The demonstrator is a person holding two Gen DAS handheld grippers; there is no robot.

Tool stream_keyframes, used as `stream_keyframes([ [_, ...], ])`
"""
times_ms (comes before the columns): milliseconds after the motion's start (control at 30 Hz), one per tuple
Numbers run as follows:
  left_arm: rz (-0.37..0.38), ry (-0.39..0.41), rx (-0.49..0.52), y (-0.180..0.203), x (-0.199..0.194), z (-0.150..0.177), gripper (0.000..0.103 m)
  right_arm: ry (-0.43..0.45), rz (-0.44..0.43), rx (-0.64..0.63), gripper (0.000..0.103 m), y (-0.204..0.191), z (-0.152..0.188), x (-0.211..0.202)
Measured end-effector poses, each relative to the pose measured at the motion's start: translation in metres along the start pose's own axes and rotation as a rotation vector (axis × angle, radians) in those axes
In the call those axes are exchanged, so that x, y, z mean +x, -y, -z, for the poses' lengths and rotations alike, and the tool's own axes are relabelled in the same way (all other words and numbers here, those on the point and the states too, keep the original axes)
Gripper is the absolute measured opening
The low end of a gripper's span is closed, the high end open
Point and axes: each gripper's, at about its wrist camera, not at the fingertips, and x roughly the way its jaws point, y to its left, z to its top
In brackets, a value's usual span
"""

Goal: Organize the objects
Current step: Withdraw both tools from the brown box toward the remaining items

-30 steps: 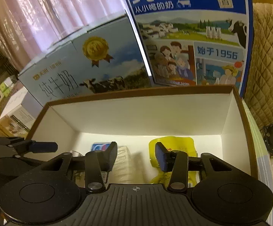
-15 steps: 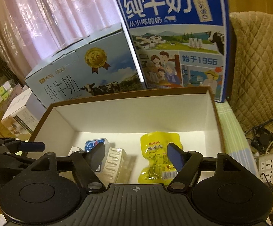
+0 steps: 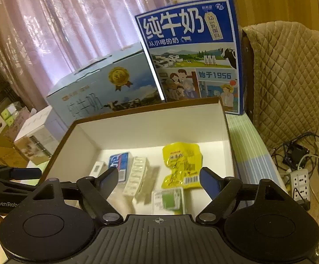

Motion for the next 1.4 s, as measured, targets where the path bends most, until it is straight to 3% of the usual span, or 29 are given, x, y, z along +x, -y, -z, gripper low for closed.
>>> stream_keyframes([
  [667, 0.009, 0.033, -0.081, 0.001, -0.094, 0.084, 0.094, 0.006, -0.028, 0.031, 0.079, -0.024, 0.065, -0.085],
  [1033, 0.038, -0.014, -0.064, 0.011, -0.108, 0.129, 0.093, -0.047, -0.031, 0.046, 0.079, -0.033, 0.105, -0.103],
  [1400, 0.05, -0.044, -0.055, 0.013, -0.118, 0.151, 0.093, -0.087, -0.002, 0.03, 0.079, -0.037, 0.134, -0.114],
])
